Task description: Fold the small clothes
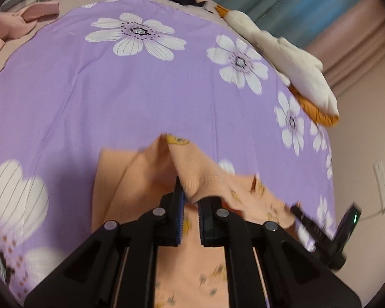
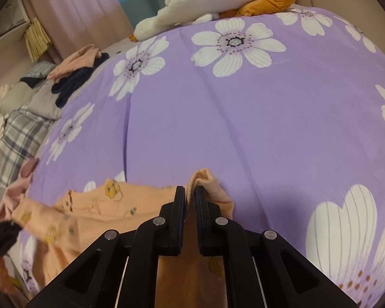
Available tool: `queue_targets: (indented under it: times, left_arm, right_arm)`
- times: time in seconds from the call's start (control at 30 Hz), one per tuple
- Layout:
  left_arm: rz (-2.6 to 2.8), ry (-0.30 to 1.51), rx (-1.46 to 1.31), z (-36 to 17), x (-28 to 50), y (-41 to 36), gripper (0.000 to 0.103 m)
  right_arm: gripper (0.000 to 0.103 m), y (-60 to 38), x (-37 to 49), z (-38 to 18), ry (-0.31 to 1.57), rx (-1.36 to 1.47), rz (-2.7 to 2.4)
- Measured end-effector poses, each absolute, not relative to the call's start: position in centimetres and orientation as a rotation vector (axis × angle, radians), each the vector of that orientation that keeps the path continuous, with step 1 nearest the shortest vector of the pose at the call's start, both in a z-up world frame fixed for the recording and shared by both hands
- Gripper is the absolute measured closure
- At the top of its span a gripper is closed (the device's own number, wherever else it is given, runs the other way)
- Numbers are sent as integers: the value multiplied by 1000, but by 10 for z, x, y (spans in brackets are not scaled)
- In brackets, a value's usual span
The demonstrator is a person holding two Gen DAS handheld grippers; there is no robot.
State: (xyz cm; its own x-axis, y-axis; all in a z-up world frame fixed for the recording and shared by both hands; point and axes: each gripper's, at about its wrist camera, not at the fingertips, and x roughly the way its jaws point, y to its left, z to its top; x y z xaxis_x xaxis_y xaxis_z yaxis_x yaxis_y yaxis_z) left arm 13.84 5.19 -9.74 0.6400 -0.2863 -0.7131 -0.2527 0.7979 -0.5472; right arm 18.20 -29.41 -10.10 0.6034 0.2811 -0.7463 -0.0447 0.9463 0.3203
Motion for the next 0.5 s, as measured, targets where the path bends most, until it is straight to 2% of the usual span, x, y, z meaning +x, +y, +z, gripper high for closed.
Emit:
queue_targets:
  times: [0.17,0.2,0.27,0.3,0.33,0.37,0.4,0.47,0.5]
  left_arm:
    - [42,915,-714,-110,191,67,95]
    - [41,936,-724,-116,200,69,95]
    - [52,993,-740,-132,216,71,94]
    - [65,1012,-738,-137,219,72,92]
    - [82,1034,-734,-143,221,73,90]
    - [73,1036,-735,-144,220,73,90]
    - [66,1034,-733,-144,219,74,85]
    - [56,1020,-713,-137,208,74,67]
    - [60,1008,-703,-130,199,75,50]
  right_arm:
    - [97,-297,185,-97,862,287,187]
    - [93,-299,186,-97,859,296,182]
    - [74,-302,184,-96,851,303,176]
    - [58,-304,182,-95,843,304,167]
    - [49,-307,180,-93,835,303,156]
    - [48,-309,177,-91,827,304,147]
    - [48,-312,175,-88,822,306,144]
    - [48,-317,170,-85,825,315,144]
    - [48,-320,167,-83,831,330,146]
